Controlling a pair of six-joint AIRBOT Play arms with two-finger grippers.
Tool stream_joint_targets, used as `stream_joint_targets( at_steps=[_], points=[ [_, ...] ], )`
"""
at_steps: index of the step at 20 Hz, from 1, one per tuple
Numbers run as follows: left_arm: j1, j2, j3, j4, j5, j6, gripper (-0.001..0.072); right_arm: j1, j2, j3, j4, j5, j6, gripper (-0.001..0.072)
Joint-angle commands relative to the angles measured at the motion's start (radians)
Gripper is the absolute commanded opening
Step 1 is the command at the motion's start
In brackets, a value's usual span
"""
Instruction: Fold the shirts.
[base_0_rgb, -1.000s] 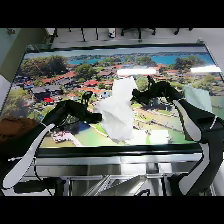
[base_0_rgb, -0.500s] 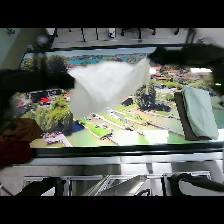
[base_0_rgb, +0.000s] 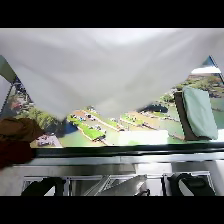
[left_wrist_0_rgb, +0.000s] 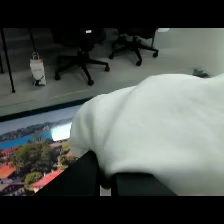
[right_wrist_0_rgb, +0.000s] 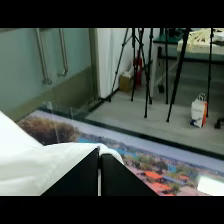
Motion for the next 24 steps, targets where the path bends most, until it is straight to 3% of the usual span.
stream_joint_targets(
  at_steps=[1, 4, 9, 13, 14, 15, 16, 20, 22, 24],
  points=[
    [0.002, -0.072, -0.108, -0.006, 0.104, -0.031, 0.0016, 0.0, 0.005, -0.115, -0.08, -0.143, 0.062, 0.0016],
    [-0.004, -0.195, -0.357, -0.08, 0.1, -0.023, 0.0016, 0.0, -0.008, -0.423, -0.076, -0.131, 0.079, 0.0016],
    [-0.006, -0.431, -0.781, -0.218, -0.122, 0.045, 0.0017, 0.0, -0.02, -1.061, 0.035, 0.135, 0.079, 0.0016],
    [-0.003, -0.621, -0.789, -0.218, -0.186, 0.045, 0.0025, 0.0, -0.1, -1.247, 0.059, 0.24, 0.077, 0.0016],
    [0.003, -0.652, -0.751, -0.219, -0.171, 0.043, 0.0246, 0.0, -0.119, -1.246, 0.06, 0.238, 0.075, 0.0016],
    [0.011, -0.675, -0.702, -0.235, -0.142, 0.04, 0.0669, 0.0, -0.127, -1.246, 0.059, 0.242, 0.075, 0.0016],
    [0.028, -0.69, -0.648, -0.253, -0.098, 0.031, 0.0702, -0.001, -0.129, -1.245, 0.06, 0.253, 0.075, 0.0017],
    [0.144, -0.686, -0.405, -0.262, 0.184, 0.026, 0.0701, -0.001, -0.129, -1.228, 0.059, 0.256, 0.055, 0.0016],
    [0.196, -0.649, -0.394, -0.256, 0.305, 0.019, 0.0701, -0.001, -0.129, -1.228, 0.059, 0.256, 0.049, 0.0016],
    [0.24, -0.58, -0.488, -0.225, 0.339, 0.014, 0.0701, -0.001, -0.129, -1.228, 0.059, 0.256, 0.049, 0.0016]
  ],
)
